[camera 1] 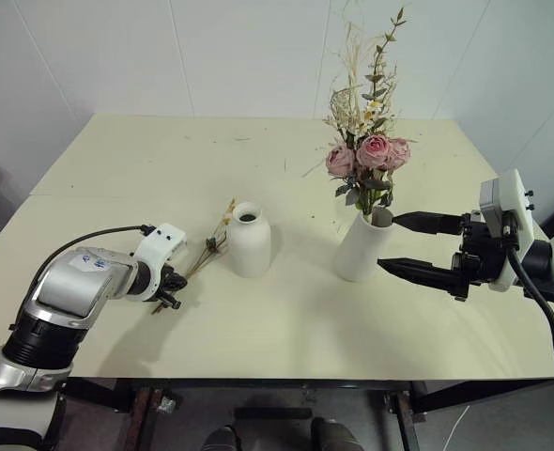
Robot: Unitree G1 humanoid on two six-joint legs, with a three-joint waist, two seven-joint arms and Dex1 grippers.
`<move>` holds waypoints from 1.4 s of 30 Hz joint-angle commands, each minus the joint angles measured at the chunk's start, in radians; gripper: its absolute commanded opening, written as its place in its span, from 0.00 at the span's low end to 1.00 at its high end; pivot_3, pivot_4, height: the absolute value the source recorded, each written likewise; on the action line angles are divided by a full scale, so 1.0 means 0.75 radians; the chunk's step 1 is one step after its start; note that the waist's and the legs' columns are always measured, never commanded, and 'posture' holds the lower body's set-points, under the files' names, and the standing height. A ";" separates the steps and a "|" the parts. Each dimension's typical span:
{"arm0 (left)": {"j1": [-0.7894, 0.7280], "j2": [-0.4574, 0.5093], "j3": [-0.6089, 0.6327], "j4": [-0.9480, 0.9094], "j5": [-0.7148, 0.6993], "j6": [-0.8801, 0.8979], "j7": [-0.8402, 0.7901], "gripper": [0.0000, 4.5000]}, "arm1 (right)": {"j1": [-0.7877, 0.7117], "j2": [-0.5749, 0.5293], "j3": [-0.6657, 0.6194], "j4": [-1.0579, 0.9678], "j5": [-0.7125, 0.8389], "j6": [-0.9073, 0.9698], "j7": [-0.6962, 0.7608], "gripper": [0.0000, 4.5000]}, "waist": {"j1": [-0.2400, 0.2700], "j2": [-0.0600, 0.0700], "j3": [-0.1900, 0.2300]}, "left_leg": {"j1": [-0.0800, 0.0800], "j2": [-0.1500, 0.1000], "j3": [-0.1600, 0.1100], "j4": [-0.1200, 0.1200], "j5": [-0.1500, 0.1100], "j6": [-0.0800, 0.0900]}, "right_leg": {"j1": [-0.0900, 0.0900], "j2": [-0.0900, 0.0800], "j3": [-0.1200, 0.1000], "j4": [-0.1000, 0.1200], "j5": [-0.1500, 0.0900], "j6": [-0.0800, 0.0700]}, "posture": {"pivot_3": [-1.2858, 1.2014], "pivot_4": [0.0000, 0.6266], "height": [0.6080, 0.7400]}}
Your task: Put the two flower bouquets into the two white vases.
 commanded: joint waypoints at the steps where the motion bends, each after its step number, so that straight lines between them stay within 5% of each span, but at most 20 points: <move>1: -0.060 -0.048 0.139 0.082 0.044 -0.208 0.055 0.01 | 0.006 -0.006 -0.055 -0.037 0.002 -0.013 -0.009 1.00 | 0.001 0.000 0.000 | 0.000 0.000 0.000 0.000 0.000 0.000 | 0.000 0.000 0.000 0.000 0.000 0.000 | 0.52 0.24 1.00; 8: -0.145 -0.187 0.358 0.298 0.062 -0.803 0.123 0.01 | 0.044 0.008 -0.084 -0.065 0.007 -0.020 -0.041 1.00 | 0.004 0.000 0.000 | -0.001 0.000 0.000 0.000 0.000 0.000 | 0.000 0.000 0.000 0.000 0.006 0.011 | 0.52 0.24 1.00; 17: -0.329 -0.461 0.543 0.587 -0.229 -1.397 -0.270 0.01 | 0.084 0.045 -0.109 -0.120 0.010 -0.027 -0.096 1.00 | 0.007 0.000 0.000 | -0.001 -0.001 0.000 0.000 0.000 0.000 | 0.001 -0.001 0.000 -0.001 0.010 0.018 | 0.52 0.24 1.00; 25: -0.503 -0.562 0.568 0.816 -0.416 -1.401 -0.606 0.01 | 0.162 0.085 -0.170 -0.209 0.024 -0.029 -0.180 1.00 | 0.003 -0.001 0.000 | -0.001 -0.001 0.000 0.001 0.000 0.000 | 0.001 0.000 0.000 0.000 0.010 0.018 | 0.52 0.24 1.00; 42: -0.648 -0.568 0.480 1.097 -0.343 -1.345 -0.883 0.01 | 0.318 0.134 -0.287 -0.364 0.076 -0.026 -0.344 1.00 | 0.003 -0.001 0.000 | -0.001 -0.001 0.000 0.001 0.000 0.001 | 0.001 0.000 0.000 0.000 0.011 0.019 | 0.52 0.24 1.00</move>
